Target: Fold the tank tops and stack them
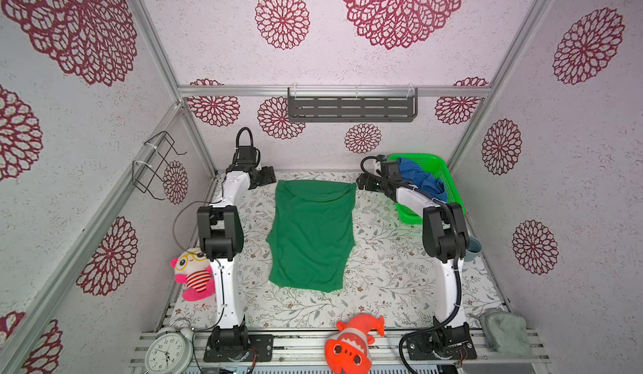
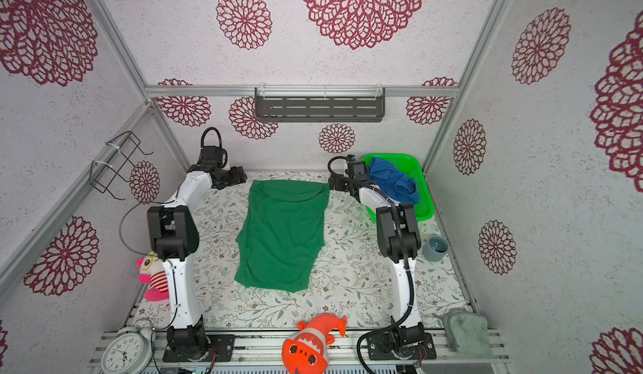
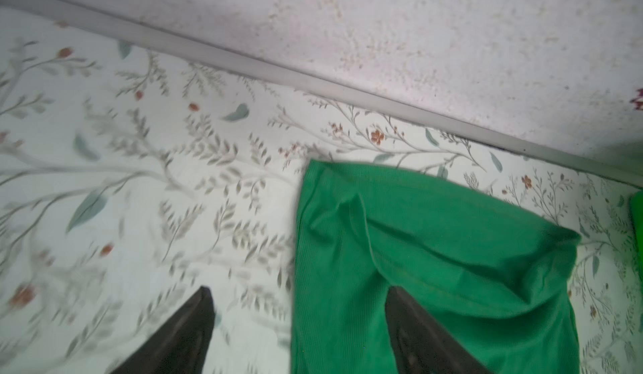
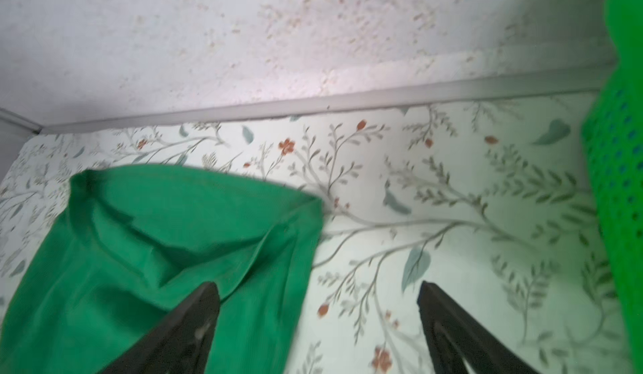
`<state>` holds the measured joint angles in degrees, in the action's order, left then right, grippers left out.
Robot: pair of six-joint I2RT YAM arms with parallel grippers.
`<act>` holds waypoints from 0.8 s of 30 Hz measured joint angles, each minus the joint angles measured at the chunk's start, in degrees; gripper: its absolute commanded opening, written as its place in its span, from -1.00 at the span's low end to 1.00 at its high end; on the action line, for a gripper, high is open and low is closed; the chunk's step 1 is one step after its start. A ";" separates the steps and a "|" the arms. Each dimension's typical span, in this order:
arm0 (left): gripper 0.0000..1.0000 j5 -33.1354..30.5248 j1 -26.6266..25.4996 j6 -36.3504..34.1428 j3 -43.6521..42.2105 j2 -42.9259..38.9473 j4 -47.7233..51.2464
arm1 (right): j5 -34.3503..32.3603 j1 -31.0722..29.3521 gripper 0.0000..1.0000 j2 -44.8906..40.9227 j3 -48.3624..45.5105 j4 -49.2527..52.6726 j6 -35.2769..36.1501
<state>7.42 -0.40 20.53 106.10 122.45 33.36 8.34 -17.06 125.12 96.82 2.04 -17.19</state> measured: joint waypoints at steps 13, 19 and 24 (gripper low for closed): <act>0.15 -1.70 -13.44 12.04 -46.71 -25.29 -11.72 | -0.52 -14.73 -0.53 -8.35 -18.56 1.86 0.68; 0.18 -2.34 -11.82 13.05 -50.31 -24.26 -11.91 | -5.46 -16.79 -0.59 -9.46 -24.55 0.94 -1.40; 0.19 -1.60 -10.14 11.58 -42.12 -16.39 -13.09 | -11.15 -20.87 -0.64 -16.33 -33.83 0.81 -6.73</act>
<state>5.82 -10.55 32.12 63.99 106.06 20.27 -2.81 -37.93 108.79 62.98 2.85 -23.92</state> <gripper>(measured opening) 0.596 0.188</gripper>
